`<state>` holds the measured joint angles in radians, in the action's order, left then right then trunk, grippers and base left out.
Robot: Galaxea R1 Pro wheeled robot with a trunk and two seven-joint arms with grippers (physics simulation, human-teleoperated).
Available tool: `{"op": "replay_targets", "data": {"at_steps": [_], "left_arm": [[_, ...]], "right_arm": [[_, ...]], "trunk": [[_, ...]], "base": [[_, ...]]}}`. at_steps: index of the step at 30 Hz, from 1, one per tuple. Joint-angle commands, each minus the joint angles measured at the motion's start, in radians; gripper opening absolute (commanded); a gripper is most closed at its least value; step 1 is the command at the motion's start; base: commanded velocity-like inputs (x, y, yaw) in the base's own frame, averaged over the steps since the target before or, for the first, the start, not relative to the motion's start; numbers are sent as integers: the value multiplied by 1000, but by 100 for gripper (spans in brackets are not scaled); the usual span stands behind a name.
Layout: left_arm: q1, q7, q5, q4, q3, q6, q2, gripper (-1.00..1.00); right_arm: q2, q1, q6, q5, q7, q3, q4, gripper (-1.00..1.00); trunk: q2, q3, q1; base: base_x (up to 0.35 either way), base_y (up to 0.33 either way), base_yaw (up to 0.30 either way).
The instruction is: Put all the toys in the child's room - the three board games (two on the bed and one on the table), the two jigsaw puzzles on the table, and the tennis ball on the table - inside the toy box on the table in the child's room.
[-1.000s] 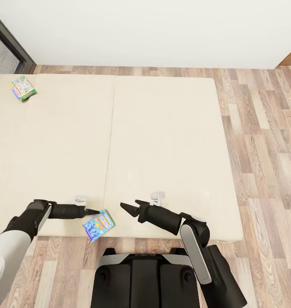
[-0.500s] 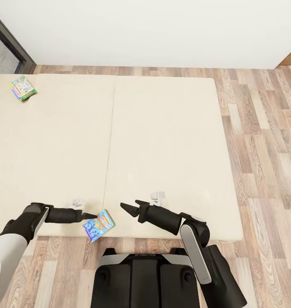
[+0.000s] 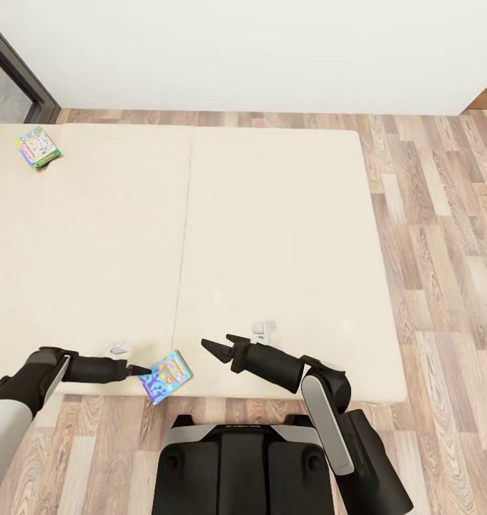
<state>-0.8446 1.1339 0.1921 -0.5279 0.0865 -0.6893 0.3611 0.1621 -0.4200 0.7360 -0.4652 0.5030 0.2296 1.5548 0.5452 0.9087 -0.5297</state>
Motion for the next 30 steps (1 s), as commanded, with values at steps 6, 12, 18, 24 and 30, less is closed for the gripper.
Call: {"op": "replay_targets", "data": {"at_steps": [6, 12, 18, 24, 30], "left_arm": [[3, -34, 9, 0, 7, -11, 15, 100], [4, -57, 9, 0, 7, -15, 16, 100], [4, -166, 5, 1, 9, -15, -7, 100], [4, -278, 0, 3, 10, -10, -45, 100], [4, -312, -2, 3, 12, -5, -69, 100]], "right_arm": [[0, 0, 6, -3, 0, -1, 1, 100], [0, 0, 6, -4, 1, -1, 1, 100], [0, 0, 6, -4, 0, -1, 1, 100], [0, 0, 6, -3, 0, -2, 1, 100], [0, 0, 6, -3, 0, -2, 1, 100]], "trunk": [[1, 1, 0], [1, 1, 0], [1, 1, 0], [1, 1, 0], [1, 1, 0]], "base": [[0, 0, 0], [0, 0, 0], [0, 0, 0], [0, 0, 0], [0, 0, 0]]}}
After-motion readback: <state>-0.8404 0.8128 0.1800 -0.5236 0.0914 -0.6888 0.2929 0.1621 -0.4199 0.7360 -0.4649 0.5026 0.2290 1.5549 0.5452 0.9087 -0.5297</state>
